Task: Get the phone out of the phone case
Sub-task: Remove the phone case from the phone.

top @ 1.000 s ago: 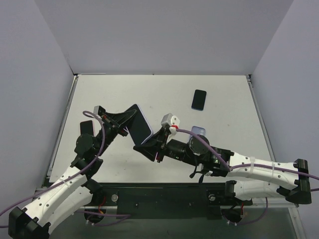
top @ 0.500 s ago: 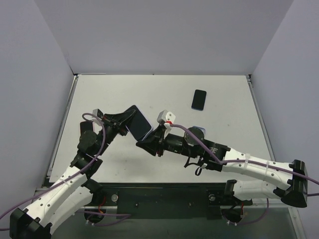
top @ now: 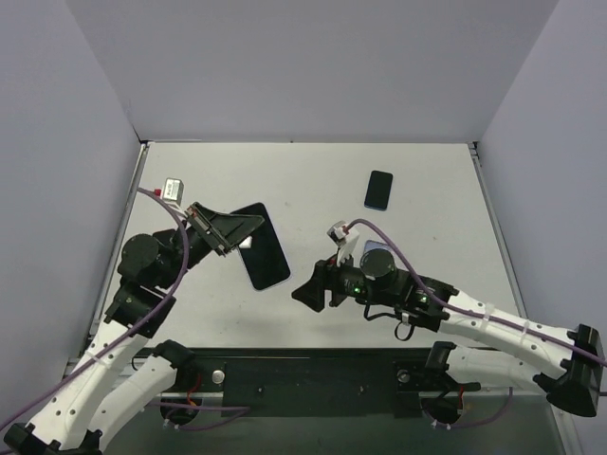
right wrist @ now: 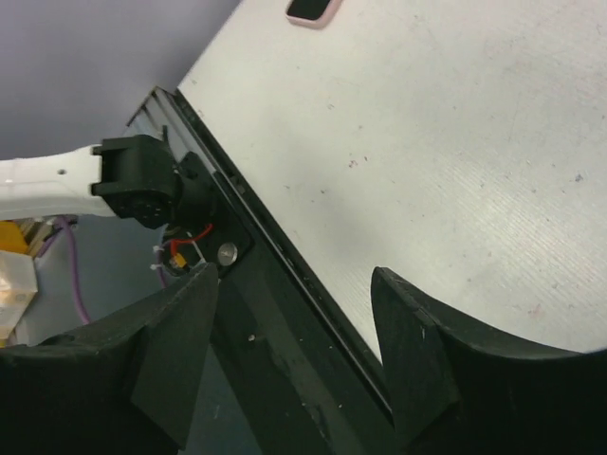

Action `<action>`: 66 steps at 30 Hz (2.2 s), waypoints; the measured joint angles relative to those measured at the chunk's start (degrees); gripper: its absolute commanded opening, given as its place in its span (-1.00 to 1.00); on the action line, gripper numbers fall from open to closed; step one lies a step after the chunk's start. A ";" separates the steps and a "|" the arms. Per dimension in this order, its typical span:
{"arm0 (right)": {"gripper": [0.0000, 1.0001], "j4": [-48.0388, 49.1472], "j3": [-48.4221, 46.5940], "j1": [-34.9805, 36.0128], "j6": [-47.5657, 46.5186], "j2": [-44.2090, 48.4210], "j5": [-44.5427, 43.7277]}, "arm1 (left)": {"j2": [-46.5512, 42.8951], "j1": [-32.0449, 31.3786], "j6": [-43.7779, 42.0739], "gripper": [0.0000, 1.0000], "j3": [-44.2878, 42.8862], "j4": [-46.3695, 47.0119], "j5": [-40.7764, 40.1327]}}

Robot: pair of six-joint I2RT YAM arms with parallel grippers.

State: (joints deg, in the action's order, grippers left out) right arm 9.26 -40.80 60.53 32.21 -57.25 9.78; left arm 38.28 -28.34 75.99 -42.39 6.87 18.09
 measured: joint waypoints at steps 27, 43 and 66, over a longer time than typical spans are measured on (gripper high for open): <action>-0.74 9.88 -10.21 -4.98 10.14 -3.50 30.47 | 4.87 0.83 -8.94 -1.00 -4.79 -0.02 13.25; -1.00 1.27 -16.06 -0.07 -6.67 -1.33 26.60 | 13.99 2.99 14.21 -1.00 -0.98 30.34 27.82; -1.00 -26.60 -40.57 14.82 -41.55 -10.08 1.95 | 14.23 4.66 26.29 -1.00 0.33 46.75 26.23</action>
State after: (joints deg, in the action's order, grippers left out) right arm -17.34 -81.36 75.35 -9.34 -67.33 11.73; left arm 52.51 -23.68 102.28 -42.06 53.63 44.31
